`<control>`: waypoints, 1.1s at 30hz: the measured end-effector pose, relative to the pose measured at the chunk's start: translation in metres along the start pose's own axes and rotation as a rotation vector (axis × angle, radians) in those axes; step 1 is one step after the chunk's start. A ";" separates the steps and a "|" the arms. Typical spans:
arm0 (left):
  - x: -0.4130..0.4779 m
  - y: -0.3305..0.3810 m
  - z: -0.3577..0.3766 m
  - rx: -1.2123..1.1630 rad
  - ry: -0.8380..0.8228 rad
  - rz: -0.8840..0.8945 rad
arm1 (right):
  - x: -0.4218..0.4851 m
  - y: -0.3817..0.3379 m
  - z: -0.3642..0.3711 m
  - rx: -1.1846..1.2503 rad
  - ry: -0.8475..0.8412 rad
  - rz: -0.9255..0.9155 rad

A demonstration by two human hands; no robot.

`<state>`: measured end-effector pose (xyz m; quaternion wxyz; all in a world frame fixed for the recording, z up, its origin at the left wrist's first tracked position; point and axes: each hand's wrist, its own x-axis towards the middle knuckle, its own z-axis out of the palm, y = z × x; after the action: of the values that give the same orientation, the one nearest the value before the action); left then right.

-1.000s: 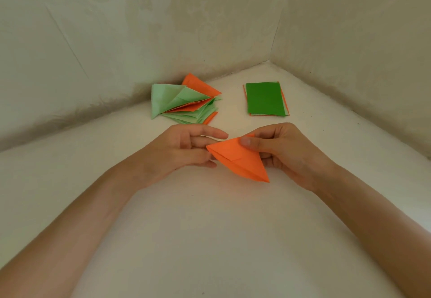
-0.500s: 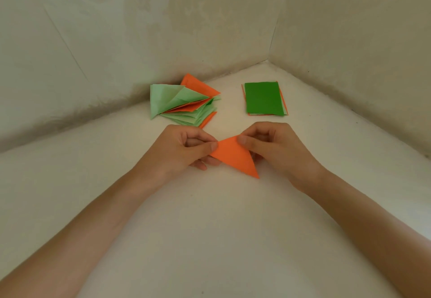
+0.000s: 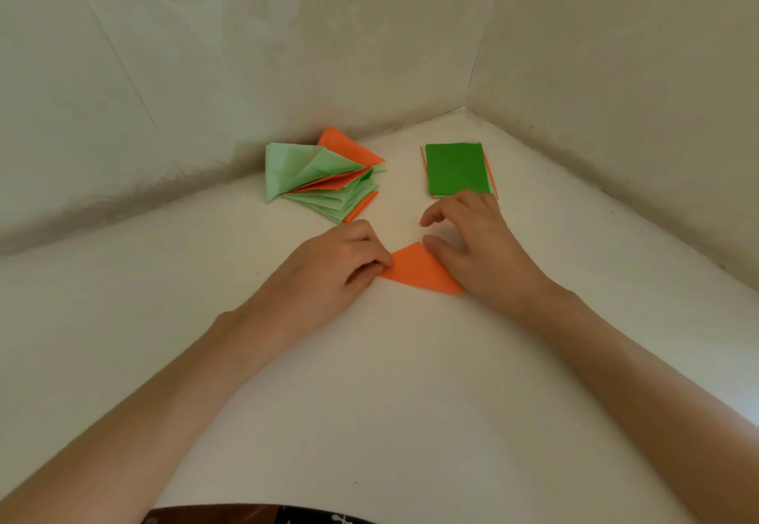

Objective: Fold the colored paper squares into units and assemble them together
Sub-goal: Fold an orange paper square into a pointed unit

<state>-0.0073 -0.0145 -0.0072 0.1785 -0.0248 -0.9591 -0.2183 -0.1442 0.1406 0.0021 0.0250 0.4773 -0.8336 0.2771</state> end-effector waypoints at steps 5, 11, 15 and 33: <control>-0.008 0.007 -0.005 0.192 -0.034 0.115 | -0.023 -0.017 -0.016 -0.195 -0.078 -0.411; -0.018 0.013 -0.005 0.224 -0.047 0.118 | -0.038 -0.018 -0.005 -0.320 -0.122 -0.372; -0.019 0.017 -0.008 0.256 -0.065 0.091 | -0.040 -0.018 -0.006 -0.459 -0.087 -0.386; -0.018 0.018 -0.006 0.385 -0.109 0.106 | -0.041 -0.023 0.002 -0.413 -0.007 -0.302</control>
<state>0.0141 -0.0002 -0.0012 0.1388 -0.0524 -0.9887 -0.0198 -0.1033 0.1628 -0.0017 0.1603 0.5821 -0.7918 0.0923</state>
